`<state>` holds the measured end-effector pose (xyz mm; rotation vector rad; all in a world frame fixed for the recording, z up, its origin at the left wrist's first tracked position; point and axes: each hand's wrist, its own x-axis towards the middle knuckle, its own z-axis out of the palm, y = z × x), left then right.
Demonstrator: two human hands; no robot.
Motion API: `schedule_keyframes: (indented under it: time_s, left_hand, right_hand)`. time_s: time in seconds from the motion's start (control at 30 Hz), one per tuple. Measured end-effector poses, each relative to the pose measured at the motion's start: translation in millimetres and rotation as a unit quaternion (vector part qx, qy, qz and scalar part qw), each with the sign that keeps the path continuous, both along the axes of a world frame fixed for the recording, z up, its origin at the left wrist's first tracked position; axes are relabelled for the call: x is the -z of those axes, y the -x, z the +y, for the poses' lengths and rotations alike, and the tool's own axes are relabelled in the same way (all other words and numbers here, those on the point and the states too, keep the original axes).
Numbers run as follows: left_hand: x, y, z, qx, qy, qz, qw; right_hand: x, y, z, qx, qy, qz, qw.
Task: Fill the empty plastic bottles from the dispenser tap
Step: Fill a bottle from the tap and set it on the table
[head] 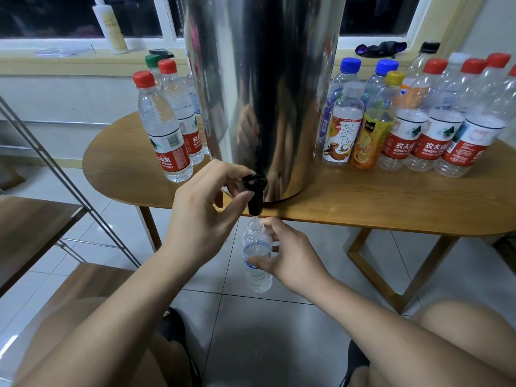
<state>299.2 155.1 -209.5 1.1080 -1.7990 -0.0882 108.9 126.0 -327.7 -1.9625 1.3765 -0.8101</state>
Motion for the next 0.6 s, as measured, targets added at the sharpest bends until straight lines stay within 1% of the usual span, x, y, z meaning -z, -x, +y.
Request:
schedule_keyframes:
  time_s: [0.6]
  left_hand:
    - [0.3,0.2,0.4,-0.003,-0.002,0.001,1.000]
  right_hand:
    - [3.7,0.0,-1.8,0.003,-0.005,-0.012,1.000]
